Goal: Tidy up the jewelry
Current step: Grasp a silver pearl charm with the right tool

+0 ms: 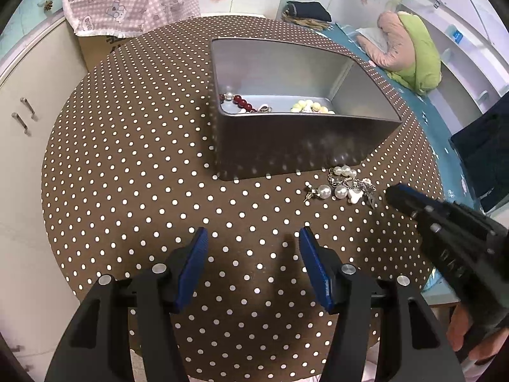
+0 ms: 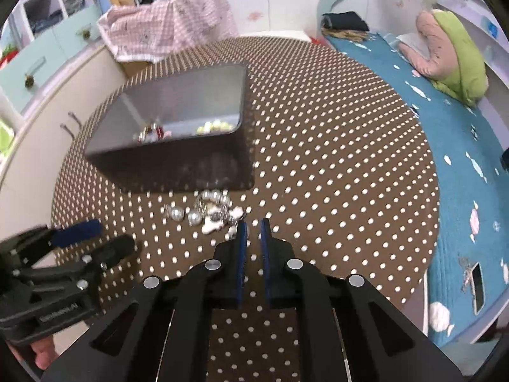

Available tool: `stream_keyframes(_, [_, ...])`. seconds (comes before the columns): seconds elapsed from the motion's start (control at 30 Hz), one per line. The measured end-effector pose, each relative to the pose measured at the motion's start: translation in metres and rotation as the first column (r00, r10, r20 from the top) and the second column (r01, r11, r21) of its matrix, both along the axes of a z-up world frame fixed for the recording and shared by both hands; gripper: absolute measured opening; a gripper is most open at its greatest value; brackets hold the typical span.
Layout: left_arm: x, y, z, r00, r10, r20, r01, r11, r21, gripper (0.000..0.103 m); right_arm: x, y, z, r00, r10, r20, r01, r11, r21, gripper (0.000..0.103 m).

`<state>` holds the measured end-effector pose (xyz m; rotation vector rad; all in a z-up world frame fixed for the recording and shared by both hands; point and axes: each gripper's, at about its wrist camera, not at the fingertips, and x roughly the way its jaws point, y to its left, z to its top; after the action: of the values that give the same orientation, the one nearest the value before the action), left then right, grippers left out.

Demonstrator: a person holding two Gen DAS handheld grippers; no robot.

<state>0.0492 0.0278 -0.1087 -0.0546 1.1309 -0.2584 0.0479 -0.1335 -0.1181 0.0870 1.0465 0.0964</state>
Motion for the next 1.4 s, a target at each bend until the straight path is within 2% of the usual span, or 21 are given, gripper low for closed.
stream_keyframes(0.17, [0.001, 0.001, -0.001, 1.000, 0.003, -0.003, -0.003, 1.000, -0.001, 0.057, 0.006, 0.006, -0.011, 0.999, 0.027, -0.046, -0.026, 0.999, 0.020, 0.013])
stream_keyframes(0.23, [0.001, 0.003, -0.001, 1.000, 0.003, -0.004, -0.003, 1.000, -0.005, 0.057, 0.006, 0.007, -0.012, 0.998, 0.044, -0.037, -0.043, 0.998, 0.038, 0.024])
stream_keyframes(0.3, [0.000, 0.003, -0.001, 1.000, 0.003, -0.004, -0.003, 1.000, -0.008, 0.057, 0.007, 0.009, -0.012, 0.998, 0.060, -0.029, -0.058, 0.996, 0.063, 0.052])
stream_keyframes(0.33, [0.000, 0.003, -0.002, 1.000, 0.004, -0.003, -0.004, 1.000, -0.005, 0.057, 0.008, 0.011, -0.013, 0.998, 0.065, -0.018, -0.063, 0.996, 0.059, 0.052])
stream_keyframes(0.43, [0.000, 0.003, -0.001, 1.000, -0.003, -0.003, 0.003, 1.000, -0.013, 0.062, 0.011, 0.020, -0.014, 0.997, 0.073, 0.005, -0.073, 0.997, -0.003, 0.048])
stream_keyframes(0.5, [-0.001, 0.003, -0.001, 1.000, -0.004, -0.001, 0.004, 1.000, -0.006, 0.062, 0.014, 0.019, -0.015, 0.998, 0.057, 0.015, -0.056, 0.998, -0.040, 0.028])
stream_keyframes(0.57, [-0.001, 0.002, -0.001, 1.000, -0.005, -0.001, 0.005, 1.000, -0.007, 0.062, 0.016, 0.011, -0.015, 0.999, 0.039, 0.014, -0.038, 0.999, -0.035, 0.016])
stream_keyframes(0.63, [0.000, 0.002, -0.001, 1.000, -0.003, -0.002, 0.003, 1.000, -0.009, 0.062, 0.017, 0.003, -0.015, 0.999, 0.034, 0.012, -0.034, 0.999, 0.008, 0.016])
stream_keyframes(0.77, [0.002, 0.002, -0.001, 1.000, -0.001, -0.004, 0.001, 1.000, -0.005, 0.062, 0.017, -0.005, -0.012, 1.000, 0.006, 0.019, -0.006, 1.000, 0.004, 0.015])
stream_keyframes(0.87, [0.003, 0.000, 0.001, 1.000, -0.007, -0.005, 0.006, 1.000, -0.008, 0.062, 0.013, -0.015, -0.003, 0.999, -0.002, 0.035, 0.000, 0.999, 0.040, 0.015])
stream_keyframes(1.17, [0.005, -0.016, 0.005, 0.999, -0.033, -0.001, 0.033, 0.999, -0.010, 0.062, -0.003, -0.033, 0.041, 0.990, -0.016, 0.140, 0.007, 0.998, 0.066, 0.015])
stream_keyframes(1.4, [0.006, -0.030, 0.012, 0.998, -0.055, 0.015, 0.055, 0.998, -0.011, 0.062, -0.023, -0.043, 0.082, 0.970, -0.019, 0.242, 0.005, 0.998, 0.058, 0.015])
